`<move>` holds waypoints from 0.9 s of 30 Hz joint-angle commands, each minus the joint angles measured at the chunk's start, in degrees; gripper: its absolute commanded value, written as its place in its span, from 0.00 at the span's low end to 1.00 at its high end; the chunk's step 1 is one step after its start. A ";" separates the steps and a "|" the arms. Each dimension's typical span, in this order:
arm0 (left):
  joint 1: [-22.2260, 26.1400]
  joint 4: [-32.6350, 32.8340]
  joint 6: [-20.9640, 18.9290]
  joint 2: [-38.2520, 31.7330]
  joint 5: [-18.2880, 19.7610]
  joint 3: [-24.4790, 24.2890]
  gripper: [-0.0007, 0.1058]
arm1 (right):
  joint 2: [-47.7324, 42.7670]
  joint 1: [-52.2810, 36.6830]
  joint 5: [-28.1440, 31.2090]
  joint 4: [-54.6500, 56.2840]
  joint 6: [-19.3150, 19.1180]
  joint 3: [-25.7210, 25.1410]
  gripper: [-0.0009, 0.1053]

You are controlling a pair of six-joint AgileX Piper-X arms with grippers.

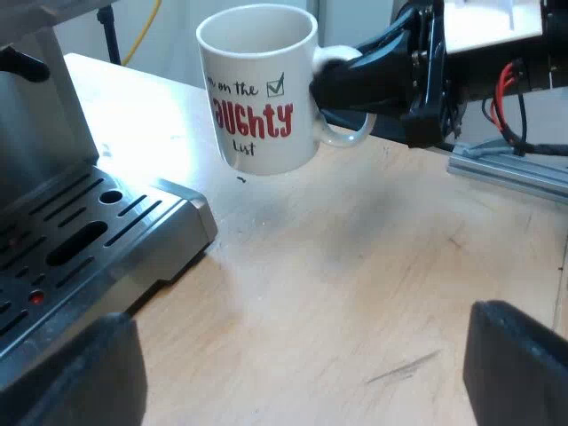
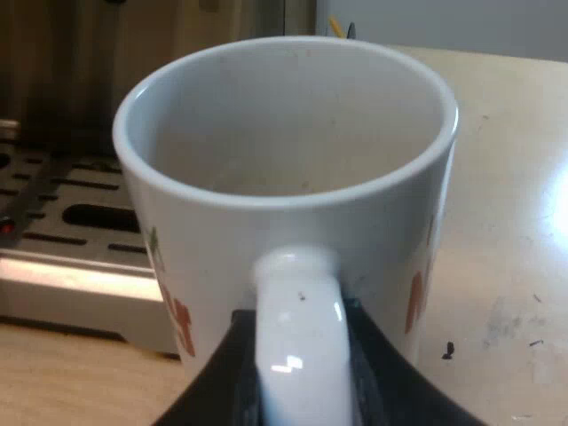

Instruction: Remove mug from coffee machine

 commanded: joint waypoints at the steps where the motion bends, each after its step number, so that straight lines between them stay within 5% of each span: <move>1: -0.26 -0.84 0.05 0.04 -2.71 -0.51 0.82 | -0.86 -1.19 1.49 -2.80 1.26 0.42 0.01; 7: -0.26 -1.85 -0.17 0.04 -2.75 -0.51 0.82 | -0.86 -6.39 1.28 -5.55 1.59 2.17 0.01; 14: -0.26 -1.85 -0.36 0.04 -2.75 -0.51 0.82 | 1.10 -12.67 -1.94 -7.57 -2.26 2.16 0.01; 27: -0.26 -1.75 -0.48 0.04 -2.75 -0.51 0.82 | 9.00 -23.78 -13.42 -19.03 -5.23 4.05 0.01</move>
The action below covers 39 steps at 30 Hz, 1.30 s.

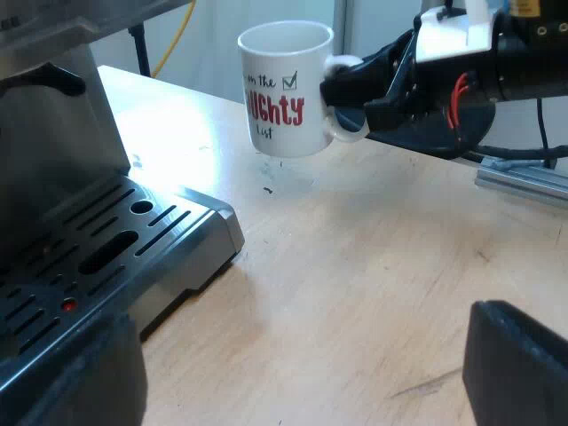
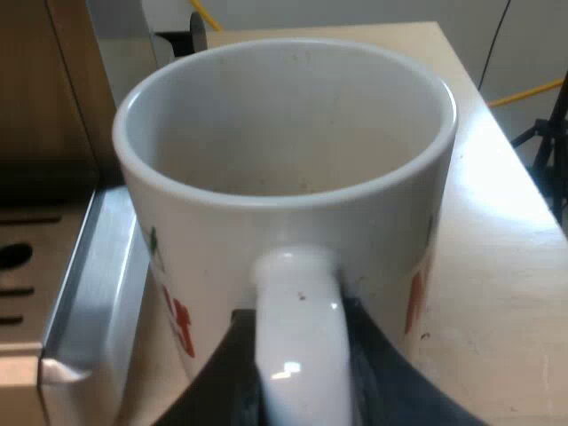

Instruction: Remove mug from coffee machine

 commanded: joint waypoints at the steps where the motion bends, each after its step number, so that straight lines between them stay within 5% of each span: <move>1: -0.26 -0.64 -0.48 0.04 -0.77 -0.51 0.82 | 1.85 -0.78 -1.40 -3.87 -2.59 -0.49 0.01; 19: -0.26 0.16 -0.48 0.04 -0.77 -0.51 0.82 | 24.58 -0.76 -0.45 -31.36 -3.86 -0.49 0.01; 24: -0.26 0.16 -0.48 0.04 -0.77 -0.51 0.82 | 29.25 -2.55 0.17 -34.06 -1.28 -0.49 0.01; 39: -0.26 0.16 -0.48 0.04 -0.77 -0.51 0.82 | 40.89 -5.31 -3.33 -45.04 -1.26 -0.49 0.01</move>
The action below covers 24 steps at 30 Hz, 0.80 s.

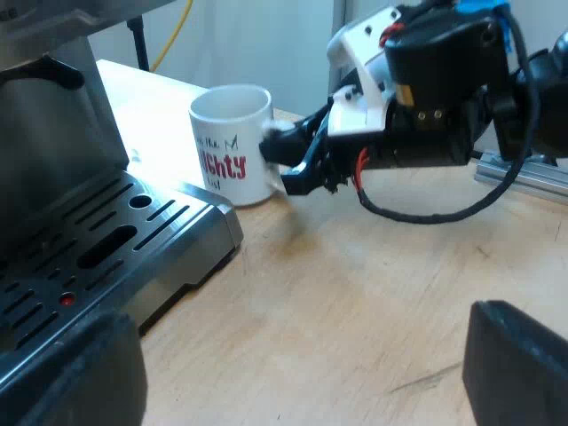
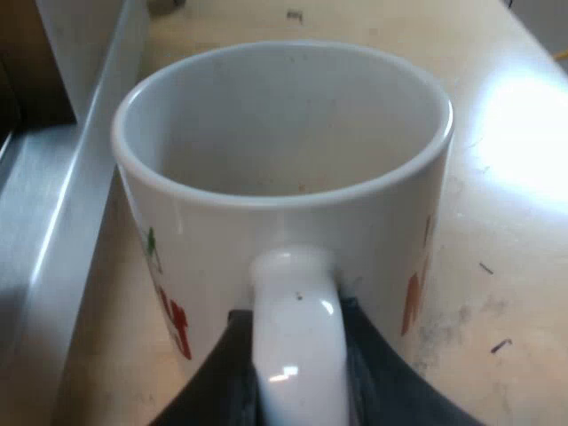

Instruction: Remove mug from coffee machine

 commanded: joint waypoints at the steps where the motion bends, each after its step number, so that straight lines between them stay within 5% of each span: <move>1: -0.26 -0.18 -0.48 0.04 -0.77 -0.51 0.82 | 1.29 -0.31 0.04 -6.27 -0.07 -0.61 0.01; 24: -0.26 -0.18 -0.48 0.04 -1.00 -0.51 0.82 | 4.89 -0.31 -0.32 -1.67 0.34 -0.61 0.01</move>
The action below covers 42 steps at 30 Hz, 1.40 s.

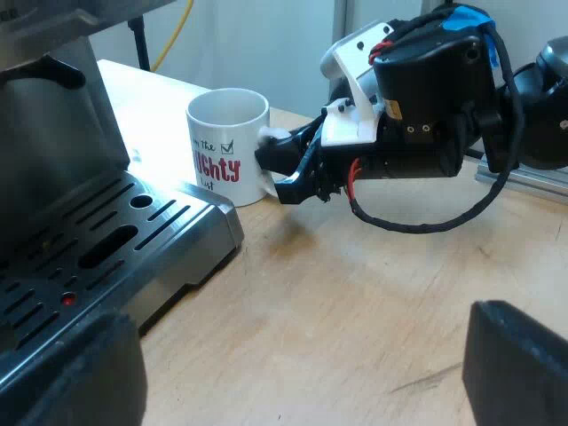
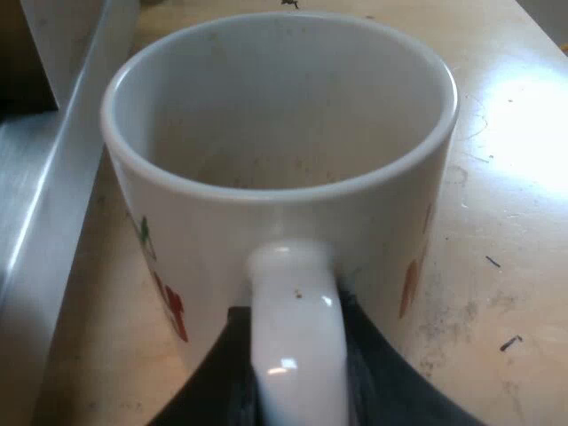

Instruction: Remove mug from coffee machine

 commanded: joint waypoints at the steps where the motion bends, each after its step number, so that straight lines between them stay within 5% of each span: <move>1: -0.26 -0.18 -0.48 0.04 -0.96 -0.51 0.82 | 0.03 -0.31 -0.33 1.56 -0.31 -0.10 0.01; 8: -0.26 -0.18 -0.48 0.04 -0.96 -0.51 0.82 | 0.03 -0.31 -0.56 1.56 -0.31 -0.10 0.08; 13: -0.26 -0.18 -0.48 0.04 -0.96 -0.51 0.82 | 0.03 -0.31 -2.08 1.56 -0.31 -0.10 0.42; 24: -0.26 -0.18 -0.48 0.04 -0.96 -0.51 0.82 | -0.62 -0.31 -2.08 10.07 1.17 -0.10 0.44; 42: -0.26 -0.18 -0.48 0.04 -0.96 -0.51 0.82 | -26.92 -0.31 -8.15 46.00 1.22 -0.60 0.44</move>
